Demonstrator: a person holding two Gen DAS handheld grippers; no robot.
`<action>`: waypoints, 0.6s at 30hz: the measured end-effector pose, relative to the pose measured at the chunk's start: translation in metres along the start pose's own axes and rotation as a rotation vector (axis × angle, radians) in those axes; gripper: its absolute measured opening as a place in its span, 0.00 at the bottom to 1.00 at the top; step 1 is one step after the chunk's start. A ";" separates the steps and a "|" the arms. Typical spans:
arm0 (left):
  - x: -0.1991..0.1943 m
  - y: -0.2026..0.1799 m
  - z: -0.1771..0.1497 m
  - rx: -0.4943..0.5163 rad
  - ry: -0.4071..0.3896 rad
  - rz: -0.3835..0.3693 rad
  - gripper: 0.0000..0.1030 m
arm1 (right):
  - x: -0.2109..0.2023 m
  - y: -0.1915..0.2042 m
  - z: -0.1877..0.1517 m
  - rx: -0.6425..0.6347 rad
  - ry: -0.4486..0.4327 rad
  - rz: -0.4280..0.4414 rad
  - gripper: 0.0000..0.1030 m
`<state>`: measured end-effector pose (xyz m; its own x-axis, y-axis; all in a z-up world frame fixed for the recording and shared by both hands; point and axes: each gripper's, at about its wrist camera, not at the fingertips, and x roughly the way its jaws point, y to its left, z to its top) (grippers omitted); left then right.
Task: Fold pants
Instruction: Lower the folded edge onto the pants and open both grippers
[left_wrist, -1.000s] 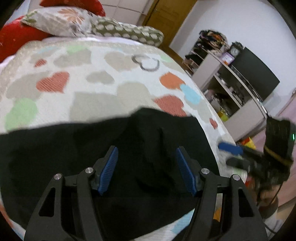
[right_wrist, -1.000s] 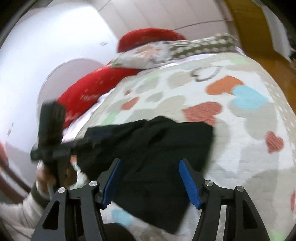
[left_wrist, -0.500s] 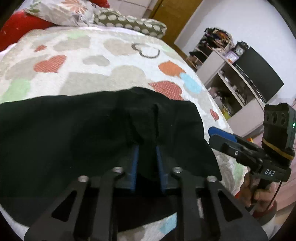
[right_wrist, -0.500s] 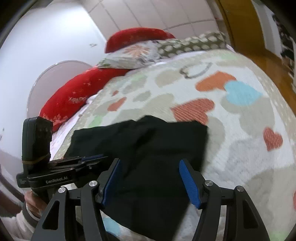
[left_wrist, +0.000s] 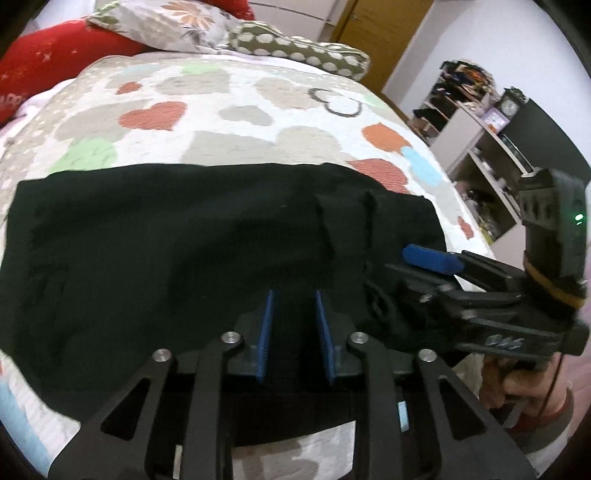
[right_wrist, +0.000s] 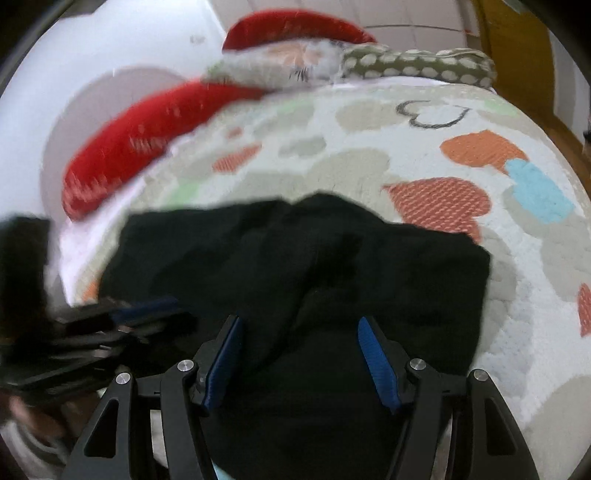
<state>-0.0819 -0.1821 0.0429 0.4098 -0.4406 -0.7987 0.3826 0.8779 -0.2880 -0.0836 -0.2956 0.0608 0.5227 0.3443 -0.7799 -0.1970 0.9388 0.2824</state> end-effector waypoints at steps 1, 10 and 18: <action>-0.002 0.001 -0.001 -0.002 -0.003 0.007 0.27 | 0.002 0.006 0.001 -0.034 -0.005 -0.021 0.62; -0.026 0.020 -0.009 -0.019 -0.051 0.122 0.27 | -0.022 0.039 0.009 -0.134 -0.036 -0.011 0.62; -0.051 0.048 -0.017 -0.111 -0.105 0.147 0.65 | 0.018 0.045 0.009 -0.165 0.061 -0.033 0.64</action>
<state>-0.0988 -0.1148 0.0605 0.5410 -0.3180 -0.7786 0.2210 0.9470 -0.2332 -0.0757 -0.2474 0.0649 0.4811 0.3076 -0.8209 -0.3170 0.9341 0.1642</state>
